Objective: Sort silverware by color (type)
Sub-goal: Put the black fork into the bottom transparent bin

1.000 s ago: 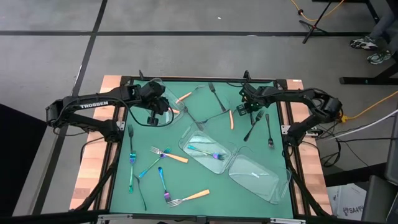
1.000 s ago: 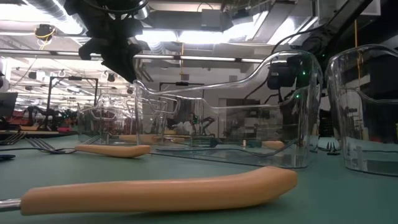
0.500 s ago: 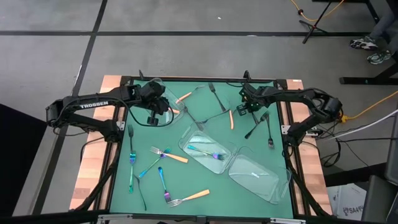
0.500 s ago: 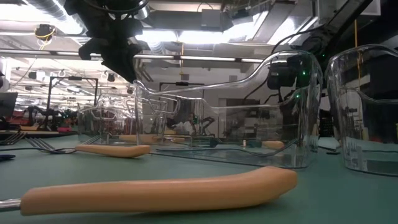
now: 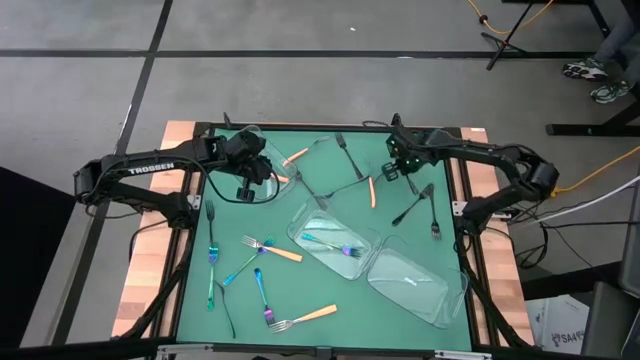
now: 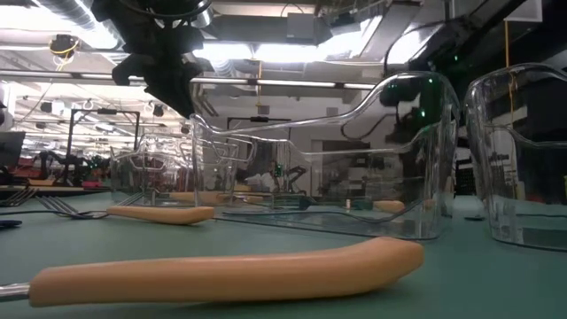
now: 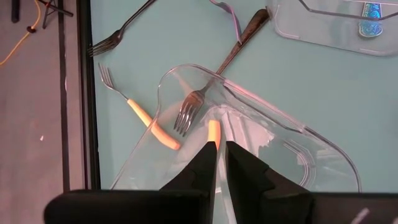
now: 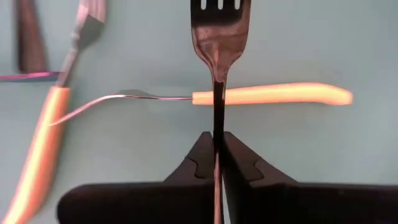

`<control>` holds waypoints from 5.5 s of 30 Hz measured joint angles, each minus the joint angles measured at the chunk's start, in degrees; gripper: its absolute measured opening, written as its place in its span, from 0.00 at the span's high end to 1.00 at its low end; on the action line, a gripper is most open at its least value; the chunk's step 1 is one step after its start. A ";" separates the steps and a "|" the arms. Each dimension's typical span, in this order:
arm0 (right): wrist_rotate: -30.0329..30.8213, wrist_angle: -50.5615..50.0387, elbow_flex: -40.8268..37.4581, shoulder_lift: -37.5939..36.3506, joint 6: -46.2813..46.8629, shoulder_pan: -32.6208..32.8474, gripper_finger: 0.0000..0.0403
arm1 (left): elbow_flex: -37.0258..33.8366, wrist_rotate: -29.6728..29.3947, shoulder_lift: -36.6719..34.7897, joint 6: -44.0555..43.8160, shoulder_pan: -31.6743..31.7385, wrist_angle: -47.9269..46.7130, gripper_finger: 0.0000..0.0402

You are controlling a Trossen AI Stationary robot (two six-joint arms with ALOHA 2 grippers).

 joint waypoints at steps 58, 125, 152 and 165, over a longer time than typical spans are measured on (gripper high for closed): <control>3.50 -7.74 7.43 -3.77 64.03 80.71 1.00 | 0.00 -0.02 0.00 -0.13 0.00 -0.02 0.93; -1.49 10.01 -11.82 -3.84 63.76 80.50 0.84 | -0.02 -0.02 0.02 -0.11 0.00 0.01 0.93; -6.04 -4.50 0.18 -3.69 64.07 80.50 0.83 | -0.02 -0.02 0.00 -0.11 0.02 0.03 0.93; -1.26 -28.83 17.06 -3.73 67.87 77.30 0.83 | -0.02 -0.02 0.02 -0.09 0.01 0.03 0.93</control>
